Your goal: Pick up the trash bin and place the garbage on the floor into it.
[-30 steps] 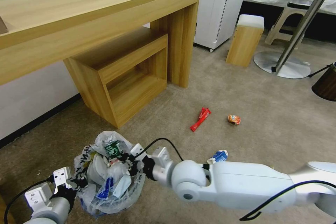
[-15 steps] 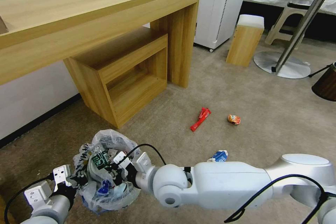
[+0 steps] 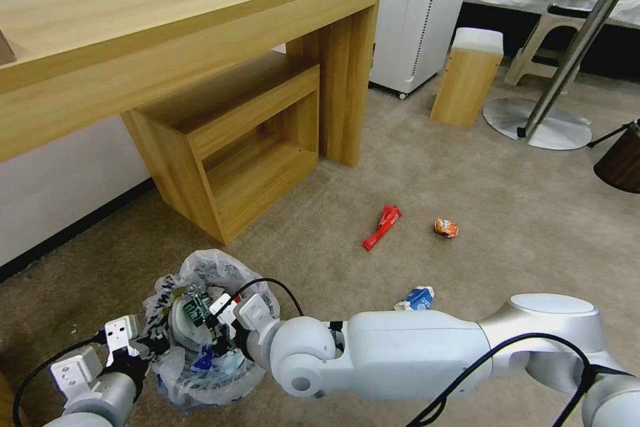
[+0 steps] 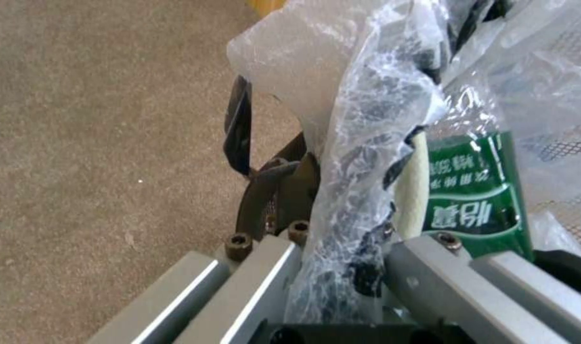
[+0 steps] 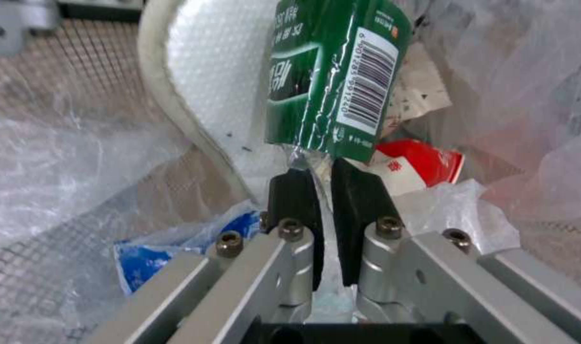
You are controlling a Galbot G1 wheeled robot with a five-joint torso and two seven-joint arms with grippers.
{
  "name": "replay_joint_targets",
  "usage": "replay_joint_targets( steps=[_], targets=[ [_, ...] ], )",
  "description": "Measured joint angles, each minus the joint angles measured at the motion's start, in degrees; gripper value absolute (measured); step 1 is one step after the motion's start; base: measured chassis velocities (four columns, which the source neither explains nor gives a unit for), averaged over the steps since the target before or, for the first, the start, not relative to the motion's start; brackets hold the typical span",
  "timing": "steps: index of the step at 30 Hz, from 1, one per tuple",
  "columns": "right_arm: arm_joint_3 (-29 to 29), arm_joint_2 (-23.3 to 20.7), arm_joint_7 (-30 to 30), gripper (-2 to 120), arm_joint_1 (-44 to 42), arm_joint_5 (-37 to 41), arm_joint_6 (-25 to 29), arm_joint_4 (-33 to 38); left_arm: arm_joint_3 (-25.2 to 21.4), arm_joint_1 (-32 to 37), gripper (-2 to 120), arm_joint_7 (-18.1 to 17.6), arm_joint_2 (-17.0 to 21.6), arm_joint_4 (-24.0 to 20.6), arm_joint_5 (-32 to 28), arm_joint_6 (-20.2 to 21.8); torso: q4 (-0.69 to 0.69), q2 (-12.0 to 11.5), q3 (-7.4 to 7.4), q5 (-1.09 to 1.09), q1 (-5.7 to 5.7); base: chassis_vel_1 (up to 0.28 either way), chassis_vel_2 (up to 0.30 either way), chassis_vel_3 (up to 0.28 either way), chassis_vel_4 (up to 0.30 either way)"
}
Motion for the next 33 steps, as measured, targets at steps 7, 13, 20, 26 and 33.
replay_joint_targets(
  steps=[7, 13, 20, 26, 33],
  targets=[
    [0.1, 0.6, 2.2, 4, -0.3, 0.7, -1.3, -0.7, 0.6, -0.1, 0, 0.4, -0.6, 0.6, 0.9, -0.6, 0.0, 0.0, 0.0, 0.0, 0.0, 0.0, 0.0, 0.0, 0.0],
    [0.2, 1.2, 3.8, 4, -1.1, 0.9, -2.4, -1.8, 0.8, 0.3, 0, 0.8, -0.9, 0.6, 1.7, -0.9, 0.0, 0.0, 0.0, 0.0, 0.0, 0.0, 0.0, 0.0, 0.0],
    [0.5, 2.1, 4.8, 4, -1.7, 1.0, -3.0, -3.3, 0.8, 1.0, 0, 1.0, -1.4, 0.2, 2.2, -1.0, 0.0, 0.0, 0.0, 0.0, 0.0, 0.0, 0.0, 0.0, 0.0],
    [1.1, 1.4, 4.6, 13, -1.7, 0.7, -2.6, -1.2, 0.8, 1.1, 0, 1.2, -1.9, 0.1, 2.7, -1.2, 0.0, 0.0, 0.0, 0.0, 0.0, 0.0, 0.0, 0.0, 0.0],
    [1.3, 0.6, 4.3, 31, -1.8, 0.0, -1.9, 0.2, 0.8, 1.3, 0, 1.2, -2.1, -0.4, 2.8, -1.2, 0.0, 0.0, 0.0, 0.01, 0.0, 0.0, 0.0, 0.0, 0.0]
  ],
)
